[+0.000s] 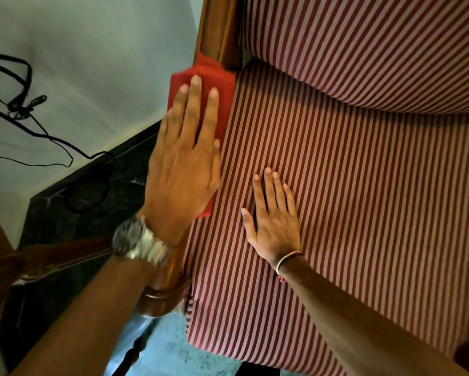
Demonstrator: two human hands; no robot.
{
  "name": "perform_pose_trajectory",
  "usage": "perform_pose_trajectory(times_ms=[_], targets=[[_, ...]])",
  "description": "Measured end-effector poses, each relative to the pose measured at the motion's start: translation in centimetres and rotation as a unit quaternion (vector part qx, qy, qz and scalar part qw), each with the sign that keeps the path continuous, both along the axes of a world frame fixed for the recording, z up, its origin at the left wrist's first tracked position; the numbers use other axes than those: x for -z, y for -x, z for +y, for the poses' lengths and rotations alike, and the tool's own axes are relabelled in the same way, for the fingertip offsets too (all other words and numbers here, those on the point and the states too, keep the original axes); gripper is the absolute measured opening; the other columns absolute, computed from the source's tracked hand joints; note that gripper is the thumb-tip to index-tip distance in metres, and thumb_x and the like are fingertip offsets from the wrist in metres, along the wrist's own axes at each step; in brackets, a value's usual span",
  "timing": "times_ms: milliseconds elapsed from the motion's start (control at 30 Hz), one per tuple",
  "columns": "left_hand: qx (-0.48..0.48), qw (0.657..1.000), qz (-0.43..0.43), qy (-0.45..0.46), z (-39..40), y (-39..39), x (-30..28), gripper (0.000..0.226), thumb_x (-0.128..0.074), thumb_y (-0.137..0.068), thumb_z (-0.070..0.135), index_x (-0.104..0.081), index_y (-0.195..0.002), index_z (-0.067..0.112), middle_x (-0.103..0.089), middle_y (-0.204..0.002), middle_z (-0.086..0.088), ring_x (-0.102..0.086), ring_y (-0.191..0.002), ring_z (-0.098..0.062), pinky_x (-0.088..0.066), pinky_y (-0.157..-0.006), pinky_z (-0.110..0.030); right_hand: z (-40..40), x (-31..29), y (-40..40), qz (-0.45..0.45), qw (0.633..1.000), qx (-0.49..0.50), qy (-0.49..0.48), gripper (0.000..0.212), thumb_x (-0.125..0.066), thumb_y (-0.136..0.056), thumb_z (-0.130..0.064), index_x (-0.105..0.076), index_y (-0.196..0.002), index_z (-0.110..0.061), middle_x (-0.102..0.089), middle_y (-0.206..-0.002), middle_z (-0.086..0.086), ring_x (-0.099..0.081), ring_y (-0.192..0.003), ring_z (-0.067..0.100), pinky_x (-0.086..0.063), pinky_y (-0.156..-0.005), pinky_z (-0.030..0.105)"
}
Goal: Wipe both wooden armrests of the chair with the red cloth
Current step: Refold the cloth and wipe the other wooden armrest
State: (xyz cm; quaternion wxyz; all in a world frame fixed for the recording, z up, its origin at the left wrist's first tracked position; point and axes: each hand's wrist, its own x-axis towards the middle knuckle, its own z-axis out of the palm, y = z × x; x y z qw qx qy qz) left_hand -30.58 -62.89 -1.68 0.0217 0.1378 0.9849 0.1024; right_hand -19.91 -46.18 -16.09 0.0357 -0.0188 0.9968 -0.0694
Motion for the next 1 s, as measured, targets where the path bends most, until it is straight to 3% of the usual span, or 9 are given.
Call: perform_pose_trajectory(times_ms=[100,333,567,833,1000], targets=[[0.019,1.000,-0.009,0.020,-0.7,-2.4,0.1,0.066,-0.036,-0.107,0.028,-0.001,-0.161,0.014,0.001,-0.171,-0.014,0.000,-0.158,-0.030,-0.008,-0.128,-0.049,0.0,0.0,0.0,-0.004,1.000,0.006,-0.001,0.069,-0.029,-0.106,-0.051,-0.018,-0.162,-0.013,-0.012,-0.171,0.014,-0.009,-0.160,0.025,-0.018,-0.130,0.049],[0.010,1.000,0.001,-0.007,0.8,3.3,-0.1,0.065,-0.031,-0.106,0.032,-0.003,-0.161,0.013,-0.001,-0.171,-0.017,-0.003,-0.158,-0.032,-0.017,-0.127,-0.055,0.1,0.1,0.1,-0.002,1.000,0.004,0.002,0.069,-0.032,-0.105,-0.051,-0.020,-0.162,-0.013,-0.013,-0.171,0.015,-0.010,-0.160,0.026,-0.016,-0.130,0.049],[0.019,1.000,-0.014,0.010,-1.2,-3.8,0.1,0.063,-0.030,-0.108,0.031,-0.004,-0.161,0.012,0.000,-0.171,-0.016,0.001,-0.158,-0.029,-0.013,-0.129,-0.052,0.2,0.1,-0.1,-0.004,1.000,0.002,0.004,0.069,-0.030,-0.106,-0.051,-0.018,-0.162,-0.013,-0.012,-0.171,0.015,-0.008,-0.160,0.025,-0.015,-0.130,0.048],[0.008,1.000,0.010,-0.008,1.2,5.2,0.0,0.065,-0.031,-0.105,0.032,-0.005,-0.161,0.012,-0.003,-0.170,-0.019,-0.003,-0.158,-0.033,-0.019,-0.127,-0.055,0.1,0.2,0.1,-0.001,1.000,0.000,0.003,0.069,-0.030,-0.105,-0.051,-0.020,-0.162,-0.013,-0.012,-0.171,0.015,-0.009,-0.160,0.026,-0.014,-0.130,0.048],[0.002,1.000,-0.001,-0.010,0.3,1.0,-0.1,0.063,-0.030,-0.108,0.032,-0.002,-0.161,0.013,0.000,-0.171,-0.016,0.000,-0.158,-0.030,-0.015,-0.128,-0.052,0.2,0.0,0.1,0.008,1.000,-0.007,0.012,0.069,-0.031,-0.105,-0.051,-0.020,-0.162,-0.012,-0.013,-0.171,0.015,-0.010,-0.160,0.026,-0.014,-0.130,0.048]])
